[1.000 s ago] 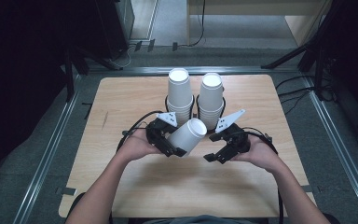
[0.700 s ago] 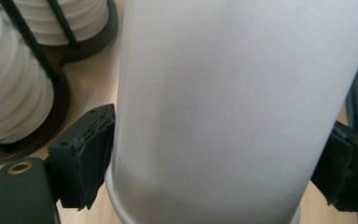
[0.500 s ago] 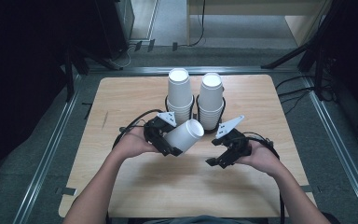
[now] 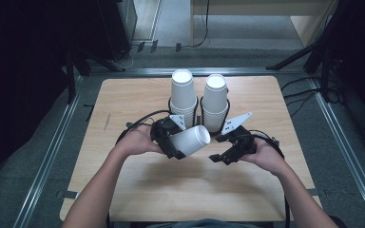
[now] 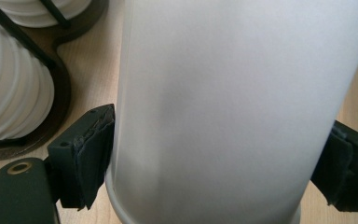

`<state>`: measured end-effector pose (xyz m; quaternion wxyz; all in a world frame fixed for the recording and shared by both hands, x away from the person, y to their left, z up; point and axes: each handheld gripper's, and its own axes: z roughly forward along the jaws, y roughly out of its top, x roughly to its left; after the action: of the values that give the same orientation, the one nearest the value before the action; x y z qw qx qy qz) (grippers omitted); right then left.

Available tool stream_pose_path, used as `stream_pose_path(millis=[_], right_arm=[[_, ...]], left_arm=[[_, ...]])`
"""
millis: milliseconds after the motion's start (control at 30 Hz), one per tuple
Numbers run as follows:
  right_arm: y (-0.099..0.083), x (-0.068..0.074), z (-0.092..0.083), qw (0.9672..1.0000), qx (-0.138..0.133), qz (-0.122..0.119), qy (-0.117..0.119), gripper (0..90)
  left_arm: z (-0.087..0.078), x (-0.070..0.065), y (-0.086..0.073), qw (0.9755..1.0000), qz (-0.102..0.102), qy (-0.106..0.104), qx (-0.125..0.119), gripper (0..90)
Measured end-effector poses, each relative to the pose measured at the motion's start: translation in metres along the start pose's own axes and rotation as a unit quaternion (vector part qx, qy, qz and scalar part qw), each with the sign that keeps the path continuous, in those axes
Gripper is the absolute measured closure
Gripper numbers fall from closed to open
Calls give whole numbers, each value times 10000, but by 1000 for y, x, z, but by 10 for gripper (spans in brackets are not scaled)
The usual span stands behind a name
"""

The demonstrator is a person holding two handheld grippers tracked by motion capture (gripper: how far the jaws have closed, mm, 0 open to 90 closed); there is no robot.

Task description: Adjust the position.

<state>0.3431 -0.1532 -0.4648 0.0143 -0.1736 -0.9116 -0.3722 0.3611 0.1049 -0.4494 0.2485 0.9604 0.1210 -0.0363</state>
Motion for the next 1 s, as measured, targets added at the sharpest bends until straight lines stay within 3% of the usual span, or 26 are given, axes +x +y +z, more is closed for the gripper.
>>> stream_pose_path(millis=[467, 833, 1000], right_arm=[[7, 2, 3, 9995, -97, -294, 64, 191], [17, 10, 15, 9982, 31, -577, 181, 186], [20, 14, 22, 9973, 132, -698, 204, 175]], left_arm=[[22, -3, 11, 9982, 232, -144, 526, 115], [31, -7, 14, 9974, 207, -310, 611, 112], [33, -11, 16, 9966, 345, -320, 682, 110]])
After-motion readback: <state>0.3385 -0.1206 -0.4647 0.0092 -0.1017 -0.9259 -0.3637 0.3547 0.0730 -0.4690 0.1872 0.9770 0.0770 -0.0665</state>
